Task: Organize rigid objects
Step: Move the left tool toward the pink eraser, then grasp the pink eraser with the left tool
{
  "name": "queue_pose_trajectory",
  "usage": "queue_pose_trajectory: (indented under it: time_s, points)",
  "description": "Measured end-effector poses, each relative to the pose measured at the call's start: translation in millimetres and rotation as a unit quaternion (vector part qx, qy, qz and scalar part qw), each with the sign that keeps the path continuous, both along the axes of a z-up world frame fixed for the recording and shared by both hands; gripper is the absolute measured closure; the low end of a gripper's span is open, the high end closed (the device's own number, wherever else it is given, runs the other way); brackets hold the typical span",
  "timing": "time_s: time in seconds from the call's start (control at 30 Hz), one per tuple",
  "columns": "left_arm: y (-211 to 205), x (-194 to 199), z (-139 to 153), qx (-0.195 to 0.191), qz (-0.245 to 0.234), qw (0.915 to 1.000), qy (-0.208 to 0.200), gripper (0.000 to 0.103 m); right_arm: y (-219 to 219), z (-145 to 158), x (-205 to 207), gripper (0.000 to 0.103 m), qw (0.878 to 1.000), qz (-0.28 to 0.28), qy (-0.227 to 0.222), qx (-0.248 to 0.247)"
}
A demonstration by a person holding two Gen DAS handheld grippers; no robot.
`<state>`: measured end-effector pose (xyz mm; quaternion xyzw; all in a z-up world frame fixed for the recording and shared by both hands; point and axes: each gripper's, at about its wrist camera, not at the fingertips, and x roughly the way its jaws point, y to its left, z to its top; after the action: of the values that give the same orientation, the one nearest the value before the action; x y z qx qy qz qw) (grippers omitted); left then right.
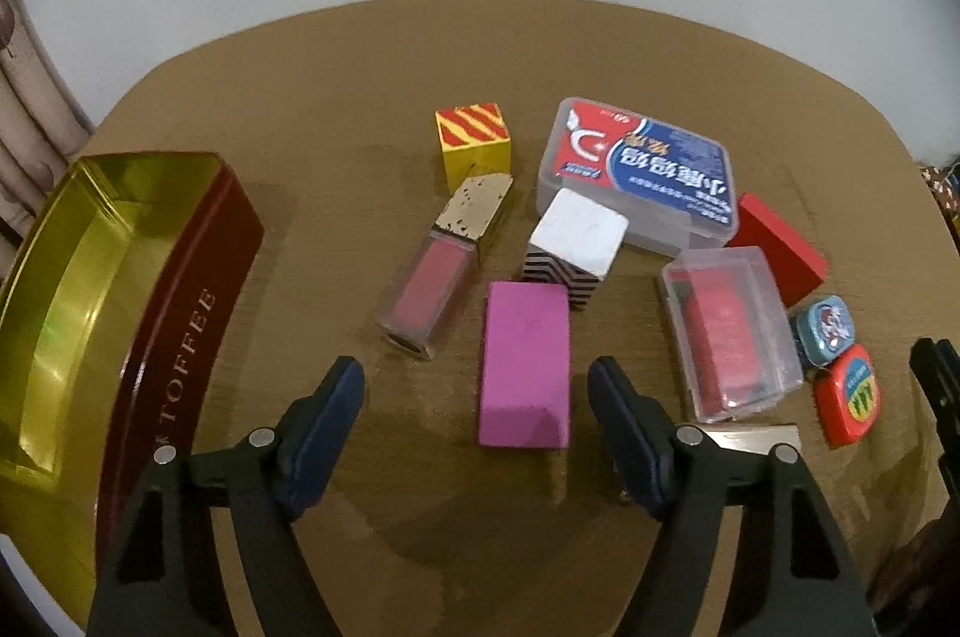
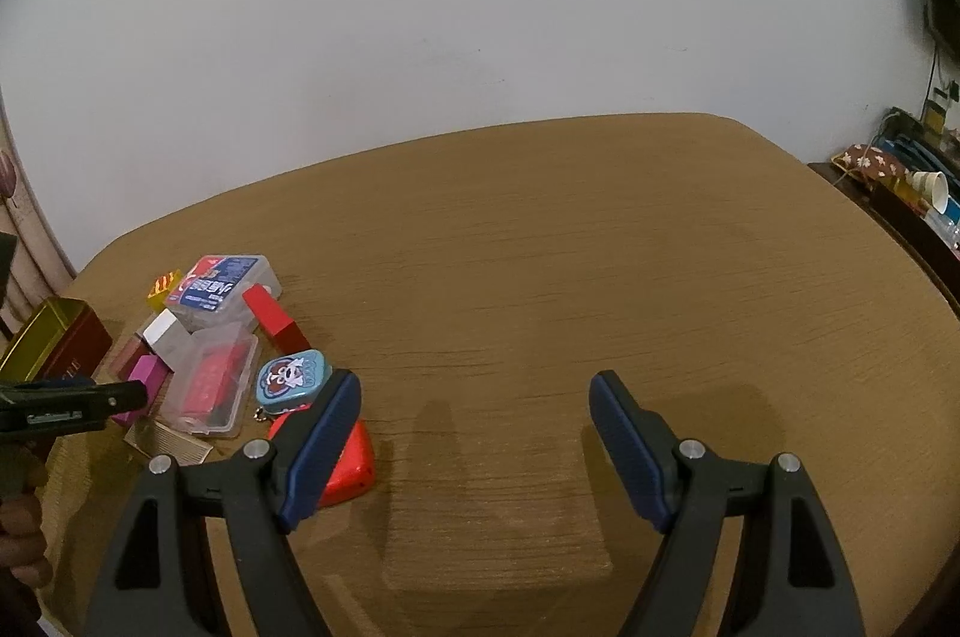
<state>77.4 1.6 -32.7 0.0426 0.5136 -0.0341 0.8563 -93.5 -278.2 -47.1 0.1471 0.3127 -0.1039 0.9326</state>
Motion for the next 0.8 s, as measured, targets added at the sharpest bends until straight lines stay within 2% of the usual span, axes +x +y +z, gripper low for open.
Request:
queue_pose_trajectory:
  time_s: [0.1, 0.17, 0.23, 0.33, 0.4, 0.6, 0.8]
  points:
    - [3, 3, 0, 0.003, 0.000, 1.0000, 0.002, 0.030, -1, -1, 1, 0.022, 1.000, 0.000, 0.001, 0.004]
    - [8, 24, 2, 0.000, -0.002, 0.9999, 0.013, 0.032, -1, -1, 2, 0.022, 1.000, 0.000, 0.004, 0.007]
    - [6, 27, -2, -0.001, -0.002, 0.9997, 0.022, 0.045, 0, -2, 5, 0.022, 1.000, -0.001, 0.008, 0.010]
    - [9, 39, -3, -0.011, -0.005, 0.9996, 0.024, 0.058, 2, -3, 7, 0.022, 1.000, -0.005, 0.007, 0.012]
    - [6, 39, -4, -0.014, -0.013, 0.9996, 0.023, 0.077, 5, -3, 8, 0.022, 1.000, -0.007, 0.007, 0.010]
    - [-11, 33, 1, -0.008, -0.029, 0.9993, 0.021, 0.077, 7, -5, 9, 0.022, 1.000, -0.010, 0.006, 0.011]
    - [-14, 22, 26, -0.013, -0.024, 0.9996, 0.003, 0.077, 6, -6, 10, 0.022, 1.000, -0.016, 0.005, 0.019]
